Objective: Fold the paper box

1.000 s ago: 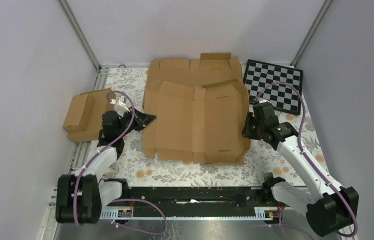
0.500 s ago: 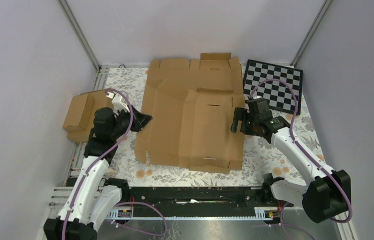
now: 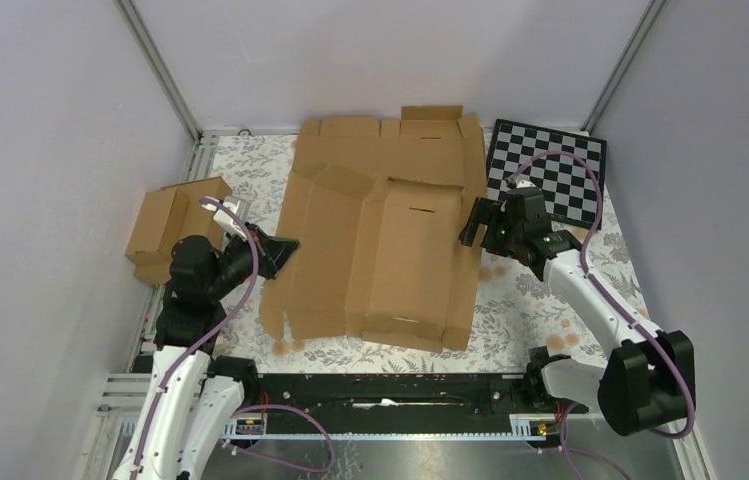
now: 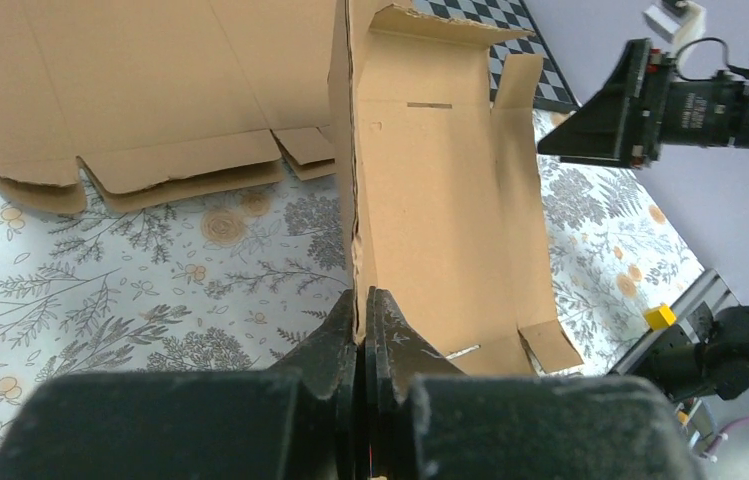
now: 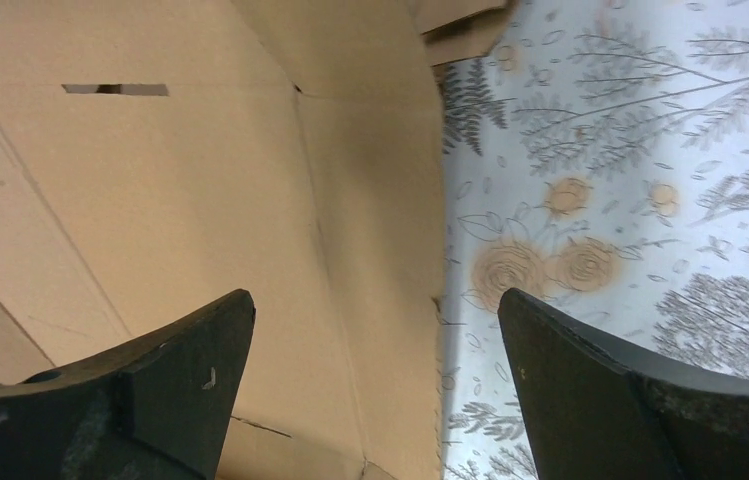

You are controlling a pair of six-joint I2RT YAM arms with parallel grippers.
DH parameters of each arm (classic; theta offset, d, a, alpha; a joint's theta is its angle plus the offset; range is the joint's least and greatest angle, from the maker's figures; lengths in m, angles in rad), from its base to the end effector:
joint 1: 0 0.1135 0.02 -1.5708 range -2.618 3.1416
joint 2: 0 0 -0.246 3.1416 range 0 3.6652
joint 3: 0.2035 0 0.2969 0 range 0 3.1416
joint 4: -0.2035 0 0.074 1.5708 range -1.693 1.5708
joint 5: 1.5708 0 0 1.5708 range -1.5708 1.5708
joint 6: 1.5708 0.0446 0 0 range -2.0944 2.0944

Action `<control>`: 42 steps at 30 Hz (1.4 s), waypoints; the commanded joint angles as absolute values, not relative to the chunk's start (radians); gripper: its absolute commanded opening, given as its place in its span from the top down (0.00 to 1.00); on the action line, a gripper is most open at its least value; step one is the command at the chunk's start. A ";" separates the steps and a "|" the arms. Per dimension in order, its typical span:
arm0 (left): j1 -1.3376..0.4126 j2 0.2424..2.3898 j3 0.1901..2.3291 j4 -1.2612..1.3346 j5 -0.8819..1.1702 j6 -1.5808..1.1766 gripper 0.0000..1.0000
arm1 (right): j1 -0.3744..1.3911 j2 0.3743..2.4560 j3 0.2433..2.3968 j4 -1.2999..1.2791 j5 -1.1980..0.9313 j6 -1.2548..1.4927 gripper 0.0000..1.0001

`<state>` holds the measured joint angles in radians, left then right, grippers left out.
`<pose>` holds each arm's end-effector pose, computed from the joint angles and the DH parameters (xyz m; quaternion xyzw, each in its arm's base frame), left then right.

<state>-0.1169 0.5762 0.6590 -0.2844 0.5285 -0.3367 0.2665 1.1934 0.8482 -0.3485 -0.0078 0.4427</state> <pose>0.2047 -0.0467 0.3088 0.0822 0.7614 -0.3344 0.5493 0.3033 0.0831 0.2244 0.0780 0.9020 0.1507 0.3970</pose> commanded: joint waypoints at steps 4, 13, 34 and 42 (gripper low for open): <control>-0.118 0.505 0.655 -0.267 0.621 -0.318 1.00 | 0.240 1.199 0.765 -0.124 -0.135 0.436 0.01; -0.120 0.502 0.649 -0.273 0.635 -0.314 1.00 | 0.131 1.308 0.754 -0.031 -0.364 0.442 0.08; -0.120 0.917 0.826 -0.384 0.569 -0.289 0.63 | 0.143 1.047 0.748 -0.009 -0.453 0.285 1.00; -0.120 0.920 0.882 -0.393 0.504 -0.248 0.55 | 0.218 0.960 0.825 -0.174 -0.363 0.201 1.00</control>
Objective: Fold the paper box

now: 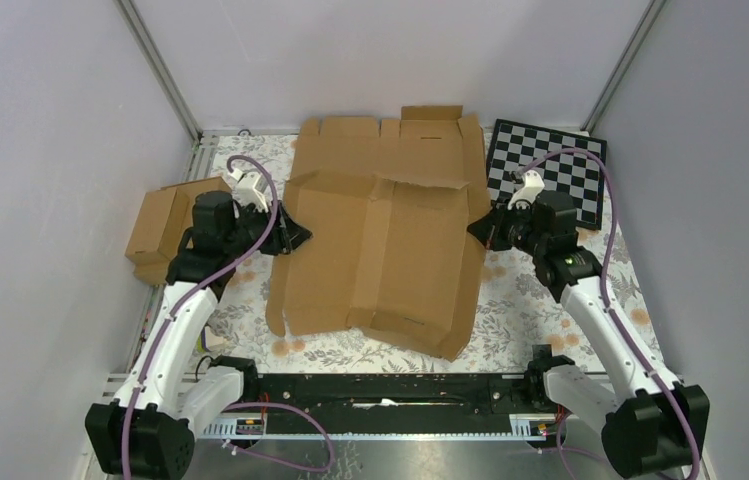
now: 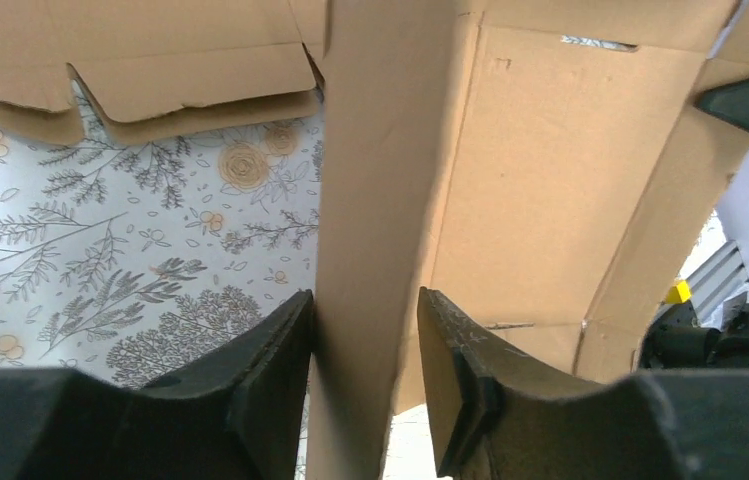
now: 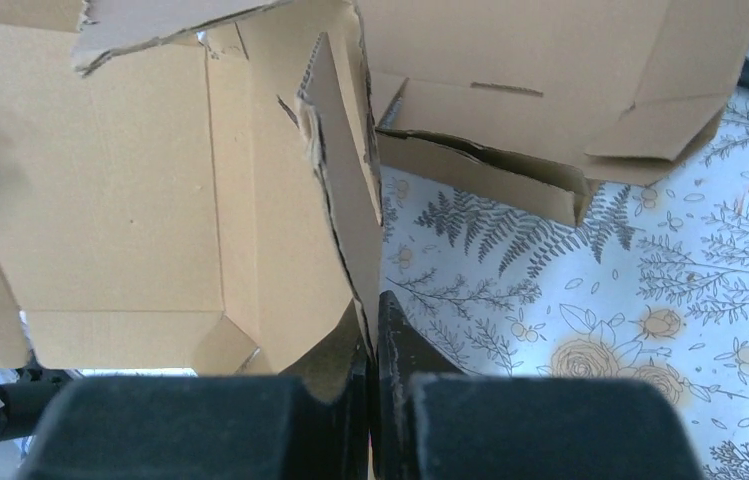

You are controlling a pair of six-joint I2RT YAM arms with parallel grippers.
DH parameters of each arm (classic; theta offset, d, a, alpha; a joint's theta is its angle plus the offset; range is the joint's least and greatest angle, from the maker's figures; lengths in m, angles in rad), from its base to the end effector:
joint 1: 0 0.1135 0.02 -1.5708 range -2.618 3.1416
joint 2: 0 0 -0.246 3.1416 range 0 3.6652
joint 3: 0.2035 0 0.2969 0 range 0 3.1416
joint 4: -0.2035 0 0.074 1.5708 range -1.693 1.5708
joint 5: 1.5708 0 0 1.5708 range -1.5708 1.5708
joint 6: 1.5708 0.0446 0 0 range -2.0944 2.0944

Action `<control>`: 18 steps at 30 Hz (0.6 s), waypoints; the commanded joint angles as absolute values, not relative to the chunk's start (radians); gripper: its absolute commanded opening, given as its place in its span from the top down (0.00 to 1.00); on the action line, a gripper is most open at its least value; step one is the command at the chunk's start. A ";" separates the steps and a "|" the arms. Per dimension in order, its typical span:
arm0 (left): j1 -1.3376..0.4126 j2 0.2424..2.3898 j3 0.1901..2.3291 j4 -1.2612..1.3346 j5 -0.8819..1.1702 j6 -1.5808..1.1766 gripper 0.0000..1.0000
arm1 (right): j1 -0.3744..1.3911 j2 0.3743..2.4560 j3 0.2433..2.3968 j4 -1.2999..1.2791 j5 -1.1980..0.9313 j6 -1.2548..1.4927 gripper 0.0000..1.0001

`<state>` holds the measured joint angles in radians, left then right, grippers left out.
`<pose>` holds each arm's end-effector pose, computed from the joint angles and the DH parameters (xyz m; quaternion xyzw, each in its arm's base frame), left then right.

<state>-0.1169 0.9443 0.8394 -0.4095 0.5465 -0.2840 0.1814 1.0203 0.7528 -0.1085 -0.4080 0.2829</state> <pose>0.2643 -0.0544 0.2869 0.0661 0.8401 -0.3250 0.4292 0.2865 0.0705 0.2620 -0.0727 0.8144 0.2897 0.4975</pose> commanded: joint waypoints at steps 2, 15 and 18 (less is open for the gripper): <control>-0.120 0.888 0.879 -0.387 0.480 -0.236 0.49 | 0.240 0.932 0.832 -0.203 -0.328 0.184 1.00; -0.120 0.622 0.807 -0.337 0.438 -0.230 0.94 | 0.259 0.863 0.834 -0.220 -0.291 0.206 1.00; -0.120 0.567 0.790 -0.314 0.446 -0.239 0.99 | 0.259 0.863 0.862 -0.222 -0.267 0.246 0.97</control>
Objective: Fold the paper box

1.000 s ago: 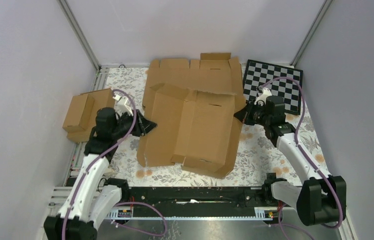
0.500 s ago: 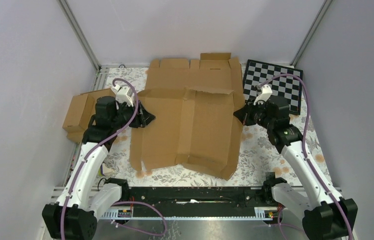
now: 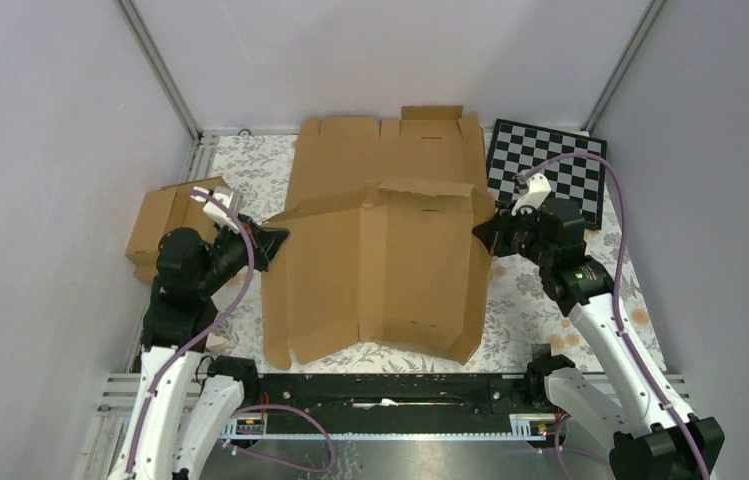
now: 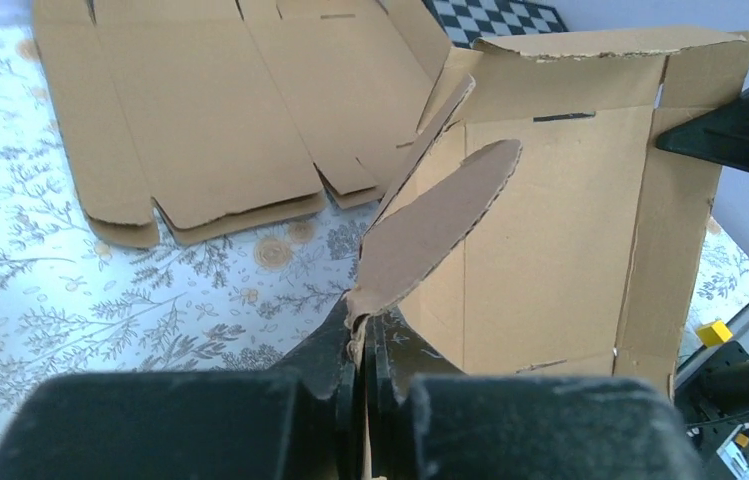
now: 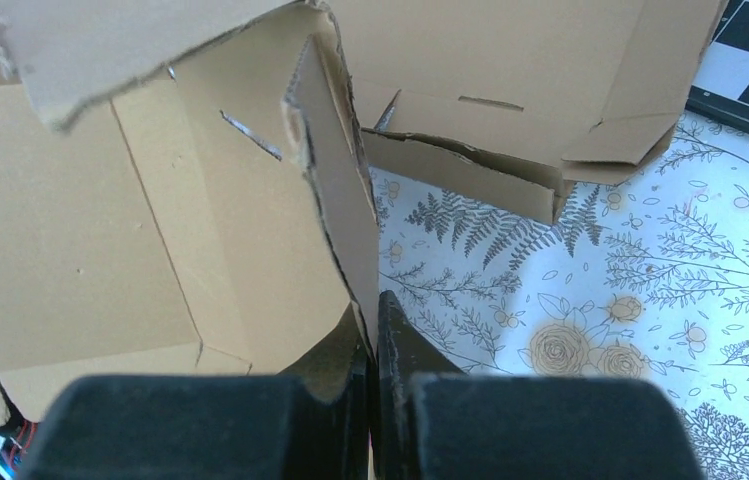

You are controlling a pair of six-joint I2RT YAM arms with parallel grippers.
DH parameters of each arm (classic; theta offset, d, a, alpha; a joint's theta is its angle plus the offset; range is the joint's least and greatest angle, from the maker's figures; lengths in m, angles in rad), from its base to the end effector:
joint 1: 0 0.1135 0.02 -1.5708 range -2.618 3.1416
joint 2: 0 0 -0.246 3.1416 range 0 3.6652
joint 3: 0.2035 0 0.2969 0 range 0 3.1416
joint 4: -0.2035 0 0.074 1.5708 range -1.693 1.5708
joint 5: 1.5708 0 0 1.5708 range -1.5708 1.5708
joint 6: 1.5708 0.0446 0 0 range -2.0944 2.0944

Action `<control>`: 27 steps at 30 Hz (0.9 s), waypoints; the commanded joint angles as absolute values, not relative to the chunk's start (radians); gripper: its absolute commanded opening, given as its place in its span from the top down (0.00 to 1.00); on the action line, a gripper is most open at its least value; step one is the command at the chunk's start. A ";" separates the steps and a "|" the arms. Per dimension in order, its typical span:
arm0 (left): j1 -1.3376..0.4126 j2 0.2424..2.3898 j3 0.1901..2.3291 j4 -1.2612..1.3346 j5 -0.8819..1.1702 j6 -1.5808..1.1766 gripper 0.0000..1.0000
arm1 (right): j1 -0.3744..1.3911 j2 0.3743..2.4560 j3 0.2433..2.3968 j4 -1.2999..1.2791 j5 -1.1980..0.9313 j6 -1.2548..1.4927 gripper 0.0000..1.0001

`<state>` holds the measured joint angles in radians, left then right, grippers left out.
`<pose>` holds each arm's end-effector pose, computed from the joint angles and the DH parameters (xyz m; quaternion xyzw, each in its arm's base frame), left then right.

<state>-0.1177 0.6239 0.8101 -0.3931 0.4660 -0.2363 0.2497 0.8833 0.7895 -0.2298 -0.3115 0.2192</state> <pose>0.2026 -0.0441 0.3466 0.1005 0.7627 -0.2844 0.5721 0.2577 0.0798 0.2991 -0.1028 0.8005 0.2565 0.5319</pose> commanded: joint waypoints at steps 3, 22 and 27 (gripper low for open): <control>-0.120 0.532 0.785 -0.265 0.456 -0.262 1.00 | 0.259 0.873 0.911 -0.242 -0.266 0.336 0.96; -0.140 0.342 0.527 0.147 0.566 -0.491 1.00 | 0.295 0.807 0.587 -0.080 -0.196 0.409 0.24; -0.141 0.348 0.545 0.154 0.566 -0.523 1.00 | 0.295 0.814 0.535 -0.044 -0.213 0.415 0.13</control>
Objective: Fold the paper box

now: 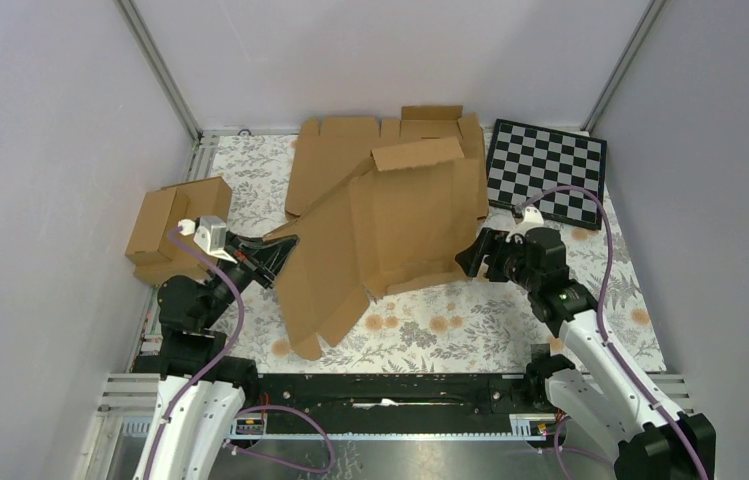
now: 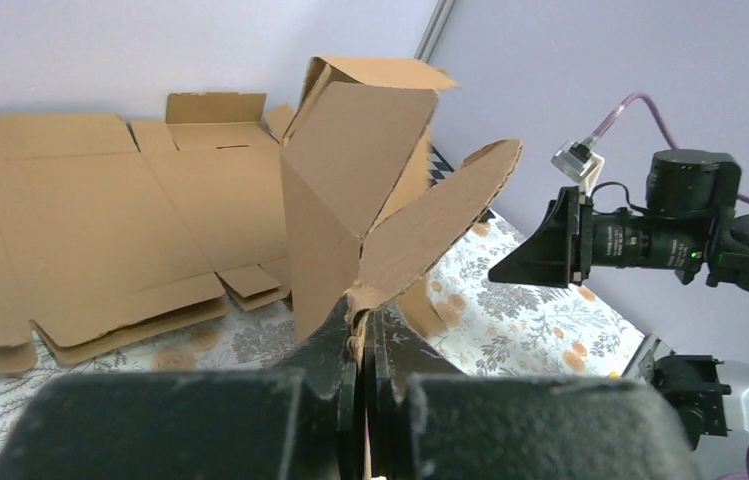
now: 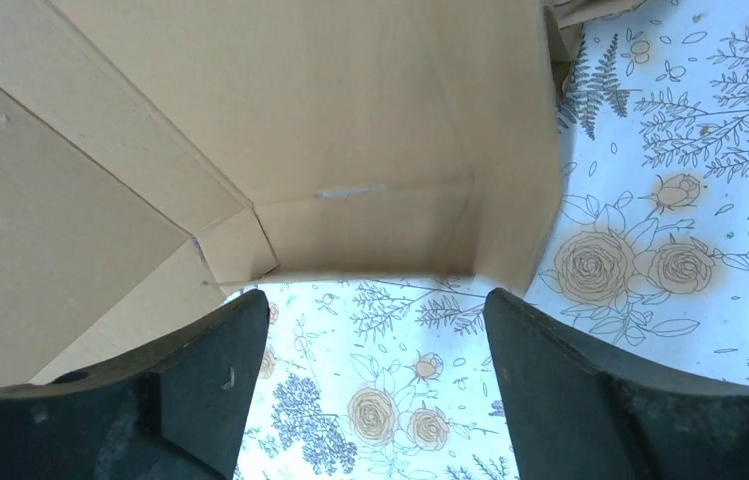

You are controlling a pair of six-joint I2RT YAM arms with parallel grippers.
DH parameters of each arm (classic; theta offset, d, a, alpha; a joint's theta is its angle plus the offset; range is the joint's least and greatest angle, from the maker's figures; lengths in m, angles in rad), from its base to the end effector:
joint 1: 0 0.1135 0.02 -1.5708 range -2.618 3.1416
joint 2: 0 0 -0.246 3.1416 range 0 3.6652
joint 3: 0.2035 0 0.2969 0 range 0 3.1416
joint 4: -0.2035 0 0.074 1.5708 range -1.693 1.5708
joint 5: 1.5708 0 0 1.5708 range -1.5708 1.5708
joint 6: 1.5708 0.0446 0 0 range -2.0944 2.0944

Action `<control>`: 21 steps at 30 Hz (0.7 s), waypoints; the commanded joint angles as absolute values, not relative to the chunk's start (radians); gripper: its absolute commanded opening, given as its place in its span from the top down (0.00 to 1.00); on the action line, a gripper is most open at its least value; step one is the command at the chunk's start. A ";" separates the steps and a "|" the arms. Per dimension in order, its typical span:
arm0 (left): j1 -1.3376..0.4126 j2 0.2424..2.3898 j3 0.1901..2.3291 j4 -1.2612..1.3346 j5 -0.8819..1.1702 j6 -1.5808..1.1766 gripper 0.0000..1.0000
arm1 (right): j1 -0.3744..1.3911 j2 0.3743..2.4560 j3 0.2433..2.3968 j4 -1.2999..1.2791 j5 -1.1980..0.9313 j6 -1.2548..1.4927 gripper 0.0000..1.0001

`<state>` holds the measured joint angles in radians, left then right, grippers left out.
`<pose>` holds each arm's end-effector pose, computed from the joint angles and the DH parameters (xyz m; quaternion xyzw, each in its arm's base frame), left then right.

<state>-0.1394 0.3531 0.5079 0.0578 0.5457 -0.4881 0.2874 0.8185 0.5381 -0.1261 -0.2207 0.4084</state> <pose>0.1719 -0.0475 0.3263 0.1016 0.6321 -0.3923 0.6605 0.2426 0.0819 0.2238 -0.0102 0.8323 0.2728 0.4824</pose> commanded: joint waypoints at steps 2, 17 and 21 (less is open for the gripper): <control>-0.141 0.358 0.557 0.149 0.574 -0.527 1.00 | 0.295 0.824 0.510 -0.034 -0.218 0.409 0.08; -0.142 0.360 0.630 -0.032 0.638 -0.256 1.00 | 0.237 1.142 0.602 0.255 -0.246 0.342 0.00; -0.149 0.358 0.627 -0.040 0.640 -0.230 1.00 | 0.225 1.257 0.672 0.215 -0.159 0.299 0.00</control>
